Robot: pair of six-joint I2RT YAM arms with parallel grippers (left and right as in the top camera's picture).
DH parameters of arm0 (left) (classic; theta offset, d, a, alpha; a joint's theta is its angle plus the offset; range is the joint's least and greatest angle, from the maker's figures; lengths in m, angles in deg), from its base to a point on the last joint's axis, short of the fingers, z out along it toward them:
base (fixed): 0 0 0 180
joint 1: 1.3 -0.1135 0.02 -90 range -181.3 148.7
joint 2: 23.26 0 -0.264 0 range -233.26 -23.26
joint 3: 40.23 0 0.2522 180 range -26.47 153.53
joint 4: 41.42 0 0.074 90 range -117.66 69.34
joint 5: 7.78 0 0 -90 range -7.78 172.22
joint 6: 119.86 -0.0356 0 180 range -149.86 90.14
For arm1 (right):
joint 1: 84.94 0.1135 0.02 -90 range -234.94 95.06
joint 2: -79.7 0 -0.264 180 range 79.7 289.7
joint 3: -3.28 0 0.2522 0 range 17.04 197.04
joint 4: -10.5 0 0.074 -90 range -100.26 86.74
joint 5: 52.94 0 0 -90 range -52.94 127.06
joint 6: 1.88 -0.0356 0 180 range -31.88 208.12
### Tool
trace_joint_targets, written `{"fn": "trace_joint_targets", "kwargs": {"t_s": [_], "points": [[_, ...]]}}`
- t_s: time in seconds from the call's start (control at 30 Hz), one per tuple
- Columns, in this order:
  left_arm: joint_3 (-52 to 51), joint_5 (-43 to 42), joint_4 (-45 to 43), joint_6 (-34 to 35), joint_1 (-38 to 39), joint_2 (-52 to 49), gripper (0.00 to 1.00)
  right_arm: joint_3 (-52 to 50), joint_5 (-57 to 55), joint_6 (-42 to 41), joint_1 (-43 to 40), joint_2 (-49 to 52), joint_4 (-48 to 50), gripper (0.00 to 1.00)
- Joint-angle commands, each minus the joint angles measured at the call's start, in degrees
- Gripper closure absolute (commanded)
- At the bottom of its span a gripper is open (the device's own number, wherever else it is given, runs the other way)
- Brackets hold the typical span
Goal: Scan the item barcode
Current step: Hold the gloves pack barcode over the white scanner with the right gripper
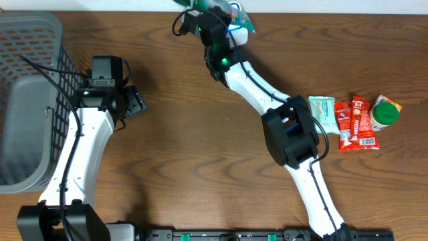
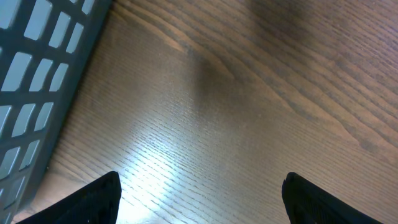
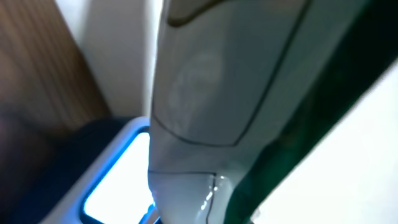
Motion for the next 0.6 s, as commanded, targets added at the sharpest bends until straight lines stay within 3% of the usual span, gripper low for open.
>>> {"fn": "trace_joint_targets", "kwargs": {"t_s": [0.0,0.2,0.57], "points": [[0.7,0.7,0.0,0.3,0.1,0.5,0.16,0.7,2.7,-7.0,0.2,-0.2,-0.2,0.99],[0.7,0.7,0.0,0.3,0.1,0.5,0.16,0.7,3.9,-12.6,0.1,-0.2,-0.2,0.99],[0.7,0.7,0.0,0.3,0.1,0.5,0.16,0.7,7.2,-37.9,-2.5,-0.2,-5.3,0.99]]}}
